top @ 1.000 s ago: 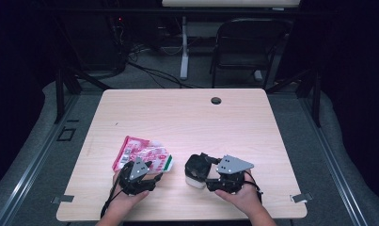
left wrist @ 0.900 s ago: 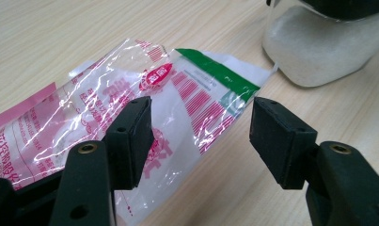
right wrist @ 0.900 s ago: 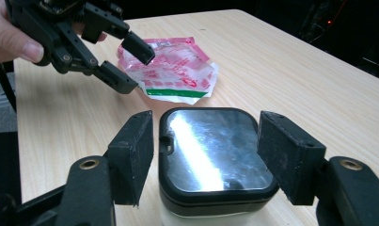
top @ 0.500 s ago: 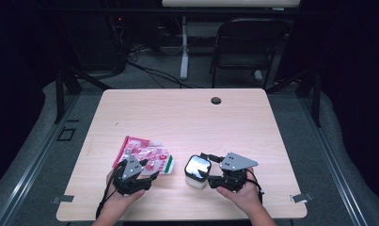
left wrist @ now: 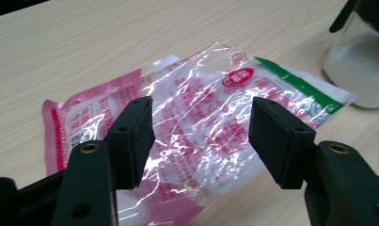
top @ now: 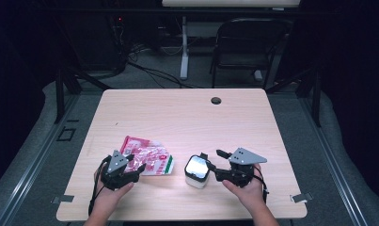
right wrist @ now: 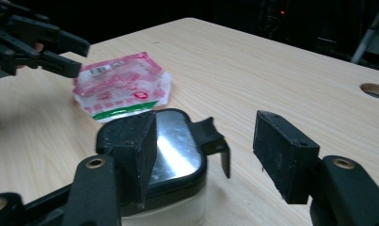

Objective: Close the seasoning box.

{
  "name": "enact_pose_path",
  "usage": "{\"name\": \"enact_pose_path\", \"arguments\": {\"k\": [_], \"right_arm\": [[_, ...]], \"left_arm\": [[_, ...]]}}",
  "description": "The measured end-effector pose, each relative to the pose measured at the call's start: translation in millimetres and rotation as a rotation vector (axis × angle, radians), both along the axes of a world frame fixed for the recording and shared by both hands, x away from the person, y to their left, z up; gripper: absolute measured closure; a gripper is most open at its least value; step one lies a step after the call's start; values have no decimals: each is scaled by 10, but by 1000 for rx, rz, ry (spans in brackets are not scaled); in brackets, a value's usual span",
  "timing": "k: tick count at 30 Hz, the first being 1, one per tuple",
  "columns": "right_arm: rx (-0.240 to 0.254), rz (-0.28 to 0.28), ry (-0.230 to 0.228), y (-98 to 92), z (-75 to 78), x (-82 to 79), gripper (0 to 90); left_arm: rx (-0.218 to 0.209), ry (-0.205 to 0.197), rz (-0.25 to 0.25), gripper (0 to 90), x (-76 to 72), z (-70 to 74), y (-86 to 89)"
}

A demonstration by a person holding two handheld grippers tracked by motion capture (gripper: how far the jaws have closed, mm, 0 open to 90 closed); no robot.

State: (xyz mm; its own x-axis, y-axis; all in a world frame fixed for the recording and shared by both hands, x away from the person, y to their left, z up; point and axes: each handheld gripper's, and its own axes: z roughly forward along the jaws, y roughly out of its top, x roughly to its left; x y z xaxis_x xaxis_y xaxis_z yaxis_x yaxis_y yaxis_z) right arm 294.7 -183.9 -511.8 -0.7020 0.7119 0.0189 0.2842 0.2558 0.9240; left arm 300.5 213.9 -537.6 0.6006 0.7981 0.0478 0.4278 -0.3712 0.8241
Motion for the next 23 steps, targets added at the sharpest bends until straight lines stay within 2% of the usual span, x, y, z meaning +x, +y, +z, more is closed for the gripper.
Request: {"name": "enact_pose_path", "arguments": {"k": [6,8,10,13,17,19,23], "right_arm": [[21,-58,6,-123,-18,44,404],[37,-85,16,-167,-40,69,404],[23,-112,34,-202,-56,88,404],[32,-152,50,-250,-96,114,404],[50,-184,75,-302,-131,137,404],[60,-194,80,-326,-139,143,404],[87,-213,81,-367,-150,145,404]], "left_arm": [[-19,-4,22,408,16,6,47],[-19,0,26,409,28,1,69],[-22,2,35,409,39,-3,91],[-32,0,46,411,54,0,134],[-59,-1,59,433,74,2,202],[-56,-7,71,436,83,10,233],[-82,-7,98,436,120,7,317]]}}
